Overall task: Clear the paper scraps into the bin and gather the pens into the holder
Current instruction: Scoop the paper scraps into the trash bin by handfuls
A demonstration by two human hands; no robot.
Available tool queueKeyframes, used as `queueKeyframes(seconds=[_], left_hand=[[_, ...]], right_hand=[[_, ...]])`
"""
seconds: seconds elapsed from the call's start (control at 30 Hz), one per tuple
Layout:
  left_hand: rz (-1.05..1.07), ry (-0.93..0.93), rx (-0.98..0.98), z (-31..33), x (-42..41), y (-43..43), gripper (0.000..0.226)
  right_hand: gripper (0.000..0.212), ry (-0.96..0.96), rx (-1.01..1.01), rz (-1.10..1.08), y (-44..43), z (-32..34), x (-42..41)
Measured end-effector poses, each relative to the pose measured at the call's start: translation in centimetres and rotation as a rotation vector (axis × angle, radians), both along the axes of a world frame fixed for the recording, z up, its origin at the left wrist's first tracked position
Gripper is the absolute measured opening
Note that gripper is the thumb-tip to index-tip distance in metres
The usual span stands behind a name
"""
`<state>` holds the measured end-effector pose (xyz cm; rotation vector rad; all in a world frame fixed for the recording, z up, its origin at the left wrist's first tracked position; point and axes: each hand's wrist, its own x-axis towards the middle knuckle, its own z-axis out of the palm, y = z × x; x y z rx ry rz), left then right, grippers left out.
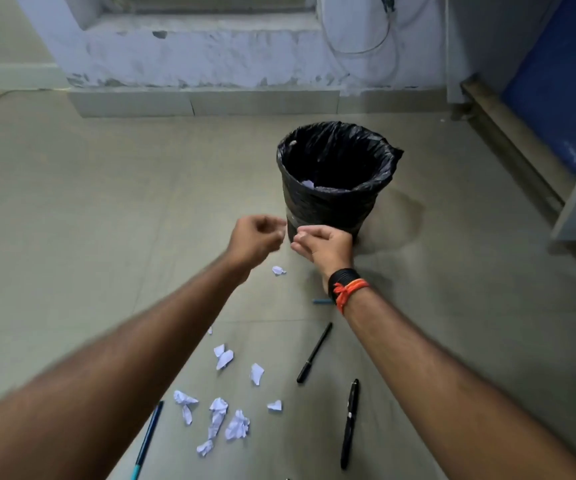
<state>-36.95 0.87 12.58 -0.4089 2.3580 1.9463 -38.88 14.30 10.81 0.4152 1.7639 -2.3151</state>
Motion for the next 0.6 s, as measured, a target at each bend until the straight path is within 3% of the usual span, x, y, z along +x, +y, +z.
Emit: queueKeyframes(seconds=[0.1,0.17,0.33,0.4,0.47,0.6], left_hand=[[-0.04,-0.12,-0.444,-6.1,6.5,-1.8,0.021],[-0.073,-0.214,-0.635,-9.8,11.9,-2.9,0.028],[0.047,-0.19,-0.852,-14.8,21.3,-5.6,0.03],[-0.146,-0.186,-1.03,-15.8,22.4,-6.2,0.028],[-0.267,-0.305,-1.119,-16.3,23.0,-6.1,0.034],[-0.255,-0.337,-1.127,-16.0,23.4,-4.0,0.07]], right_hand=[[0.013,-0.02,0.147,0.079,-1.1,-4.2,1.3],[0.012,-0.017,0.362,0.126,-1.5,-7.4,2.3],[0.035,0.23,0.919,0.4,-2.1,-12.2,1.9],[0.048,0.341,1.036,0.539,-2.7,-13.0,0.1],[0.048,0.382,1.144,0.677,-3.4,-13.5,-1.3],[0.055,0.377,1.35,0.952,-3.5,-14.1,-1.0]])
